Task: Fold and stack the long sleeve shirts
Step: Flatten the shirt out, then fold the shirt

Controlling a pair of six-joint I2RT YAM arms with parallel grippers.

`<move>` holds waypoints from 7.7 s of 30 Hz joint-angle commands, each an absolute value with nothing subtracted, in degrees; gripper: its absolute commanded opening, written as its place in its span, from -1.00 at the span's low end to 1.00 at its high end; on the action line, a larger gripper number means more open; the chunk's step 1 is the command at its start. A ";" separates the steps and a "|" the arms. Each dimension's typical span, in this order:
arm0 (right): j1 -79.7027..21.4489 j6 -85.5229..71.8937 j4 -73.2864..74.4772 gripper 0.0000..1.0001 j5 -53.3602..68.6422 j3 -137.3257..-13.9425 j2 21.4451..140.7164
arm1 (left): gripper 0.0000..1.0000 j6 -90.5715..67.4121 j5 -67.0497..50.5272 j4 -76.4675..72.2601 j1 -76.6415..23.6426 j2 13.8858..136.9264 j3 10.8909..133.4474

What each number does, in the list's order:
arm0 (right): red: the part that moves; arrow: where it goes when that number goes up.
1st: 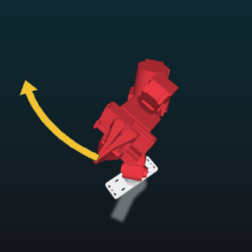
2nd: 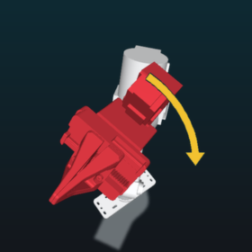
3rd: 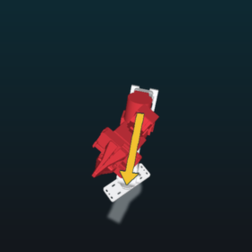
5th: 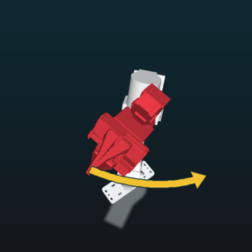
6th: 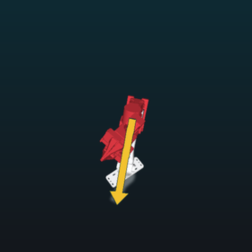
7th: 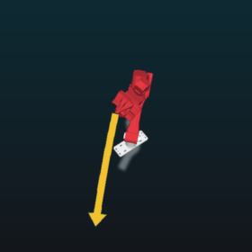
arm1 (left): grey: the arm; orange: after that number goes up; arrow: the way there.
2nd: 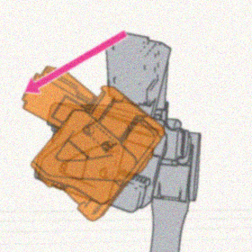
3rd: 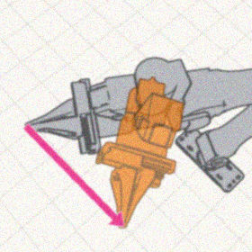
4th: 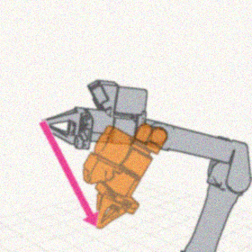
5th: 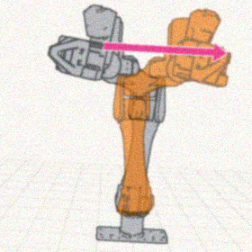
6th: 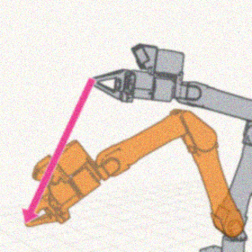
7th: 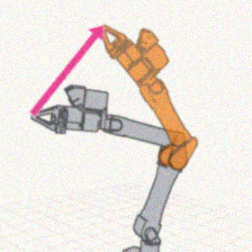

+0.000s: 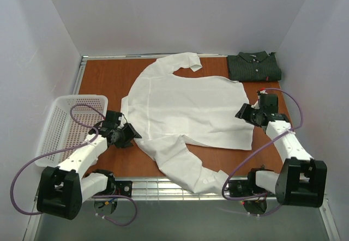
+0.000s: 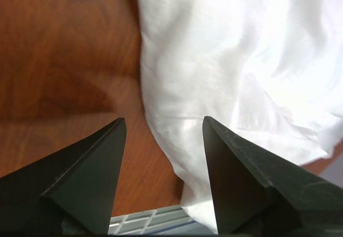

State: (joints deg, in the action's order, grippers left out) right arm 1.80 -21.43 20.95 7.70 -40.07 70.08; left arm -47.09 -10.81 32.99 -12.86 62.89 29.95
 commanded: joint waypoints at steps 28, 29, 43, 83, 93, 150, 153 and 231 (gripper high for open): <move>-66.35 -12.48 18.19 0.15 14.40 -52.20 91.31 | 0.13 -48.96 -6.59 38.14 -13.27 53.96 33.57; -66.79 -11.96 18.54 0.15 15.02 -52.47 92.19 | 0.13 -48.87 -6.33 38.32 -13.27 53.96 33.84; -73.30 -4.31 29.09 0.13 31.28 -63.10 99.75 | 0.13 -49.75 -7.21 39.55 -13.27 52.47 31.82; 1.04 -23.81 37.53 0.65 0.18 -32.26 54.32 | -0.11 -53.17 -7.03 34.37 -15.90 62.05 28.39; 2.90 -27.33 36.21 0.76 -3.96 -31.20 52.03 | -0.15 -55.37 -2.91 31.20 -18.98 65.12 29.62; 4.31 -25.93 38.85 -0.97 -5.10 -43.24 62.47 | -1.00 -46.85 -1.14 44.92 -19.34 62.84 41.39; 4.39 -24.70 37.71 -0.97 -3.87 -46.05 66.16 | -1.00 -46.58 -1.23 43.07 -18.90 65.21 42.80; 3.35 -22.22 9.07 -0.28 29.69 -47.30 80.01 | -0.41 -48.34 -8.79 27.95 -7.91 77.26 45.52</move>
State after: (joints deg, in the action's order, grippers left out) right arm 4.69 -20.78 13.76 23.16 -48.82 86.37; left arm -49.21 -8.38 27.03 -8.34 81.41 43.46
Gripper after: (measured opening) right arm 0.355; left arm 0.263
